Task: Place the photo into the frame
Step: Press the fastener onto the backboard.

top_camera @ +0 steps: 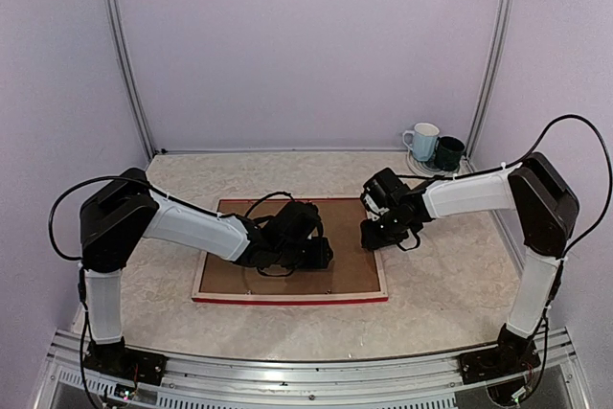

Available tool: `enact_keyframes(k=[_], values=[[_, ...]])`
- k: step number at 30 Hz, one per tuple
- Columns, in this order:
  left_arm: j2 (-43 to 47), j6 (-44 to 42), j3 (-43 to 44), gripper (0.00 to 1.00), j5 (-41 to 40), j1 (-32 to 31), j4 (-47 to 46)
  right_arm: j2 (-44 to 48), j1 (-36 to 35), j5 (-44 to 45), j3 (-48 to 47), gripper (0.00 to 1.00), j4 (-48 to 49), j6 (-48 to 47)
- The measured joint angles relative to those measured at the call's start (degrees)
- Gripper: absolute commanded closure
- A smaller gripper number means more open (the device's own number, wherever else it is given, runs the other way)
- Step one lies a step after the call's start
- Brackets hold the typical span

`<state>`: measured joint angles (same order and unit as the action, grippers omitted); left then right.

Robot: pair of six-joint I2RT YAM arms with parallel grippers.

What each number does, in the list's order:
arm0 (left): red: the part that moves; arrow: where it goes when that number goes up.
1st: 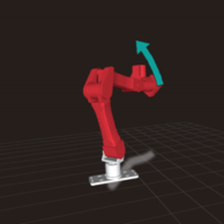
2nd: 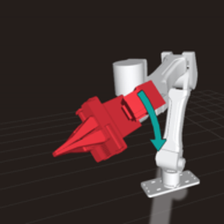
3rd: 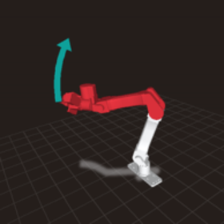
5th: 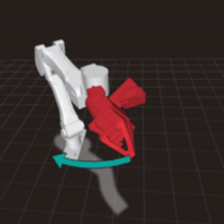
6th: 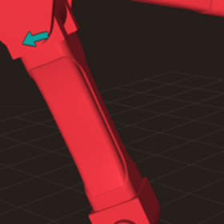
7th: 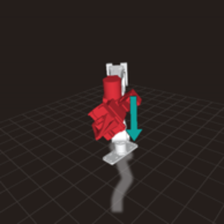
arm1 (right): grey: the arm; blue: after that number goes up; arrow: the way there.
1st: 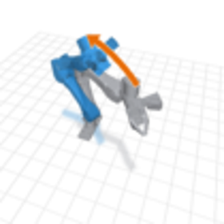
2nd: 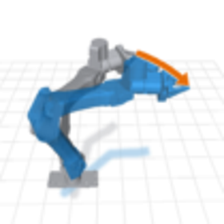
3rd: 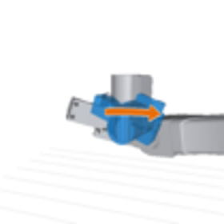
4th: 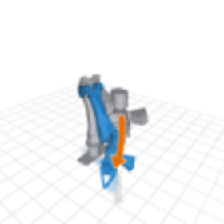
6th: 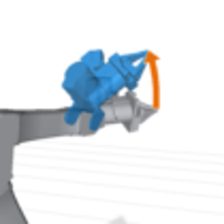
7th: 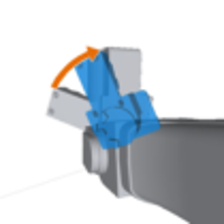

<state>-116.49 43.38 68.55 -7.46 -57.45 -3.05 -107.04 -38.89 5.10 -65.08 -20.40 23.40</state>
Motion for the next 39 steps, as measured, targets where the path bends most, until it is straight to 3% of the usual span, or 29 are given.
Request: enact_keyframes(k=[27,39], values=[[-0.2,1.2,0.1,0.52,-1.8,-0.5,0.0,0.5,-1.1,2.5,0.0,0.59,-1.9,-1.1],[-0.4,1.2,0.3,0.52,-1.9,-0.5,0.0,2.1,-1.6,3.5,0.0,0.57,-7.3,-1.7]])
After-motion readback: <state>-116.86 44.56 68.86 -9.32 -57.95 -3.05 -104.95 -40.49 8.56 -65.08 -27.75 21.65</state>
